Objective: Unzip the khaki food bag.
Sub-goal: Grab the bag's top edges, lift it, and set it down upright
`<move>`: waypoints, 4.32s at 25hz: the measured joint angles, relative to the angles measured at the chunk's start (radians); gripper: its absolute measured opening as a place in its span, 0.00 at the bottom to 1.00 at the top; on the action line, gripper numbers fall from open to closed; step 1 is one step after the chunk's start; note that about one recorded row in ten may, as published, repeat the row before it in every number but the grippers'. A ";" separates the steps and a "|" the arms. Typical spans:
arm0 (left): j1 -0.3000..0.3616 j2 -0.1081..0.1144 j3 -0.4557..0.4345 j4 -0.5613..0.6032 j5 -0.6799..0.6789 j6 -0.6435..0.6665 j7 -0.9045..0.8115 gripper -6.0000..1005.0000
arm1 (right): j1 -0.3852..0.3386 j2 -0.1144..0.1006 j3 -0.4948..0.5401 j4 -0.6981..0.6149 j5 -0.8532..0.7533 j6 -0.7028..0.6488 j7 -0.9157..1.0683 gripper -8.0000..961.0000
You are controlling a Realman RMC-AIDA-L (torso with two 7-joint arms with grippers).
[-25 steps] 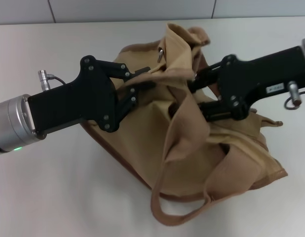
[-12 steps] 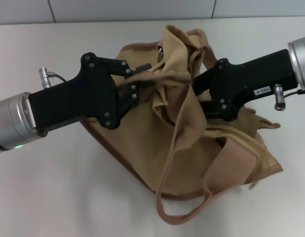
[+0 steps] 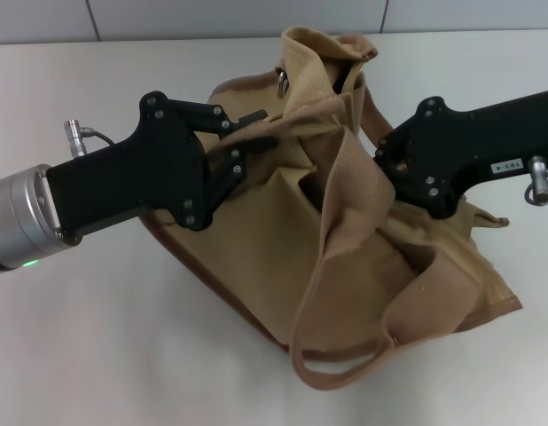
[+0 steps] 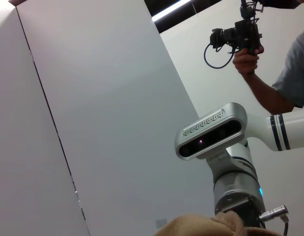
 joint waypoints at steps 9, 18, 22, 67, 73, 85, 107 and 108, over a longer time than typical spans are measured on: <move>-0.008 0.001 0.007 0.004 0.000 0.008 0.001 0.06 | -0.023 -0.001 0.008 -0.004 0.026 0.000 -0.004 0.01; -0.011 0.002 0.008 0.004 0.000 0.009 0.001 0.06 | -0.035 0.002 -0.001 -0.028 0.026 0.023 -0.007 0.13; -0.014 0.002 0.008 0.004 0.000 0.009 0.001 0.06 | -0.030 0.001 -0.019 -0.022 0.032 0.020 -0.006 0.27; -0.017 0.001 0.011 0.004 -0.034 0.008 0.001 0.06 | -0.105 -0.001 -0.099 -0.085 0.090 0.054 -0.023 0.08; -0.016 0.000 0.008 0.000 -0.039 0.003 0.002 0.06 | -0.130 -0.001 -0.068 -0.110 0.090 0.038 -0.019 0.03; -0.025 0.000 0.015 -0.004 -0.040 0.008 0.003 0.06 | -0.121 -0.003 -0.010 -0.048 0.152 0.038 -0.032 0.02; -0.033 0.000 0.015 -0.002 -0.040 0.008 -0.001 0.06 | -0.061 -0.003 -0.114 0.019 0.106 0.115 -0.040 0.44; -0.034 0.000 0.016 -0.001 -0.040 0.008 -0.002 0.06 | -0.060 -0.003 -0.117 0.020 0.105 0.121 -0.040 0.44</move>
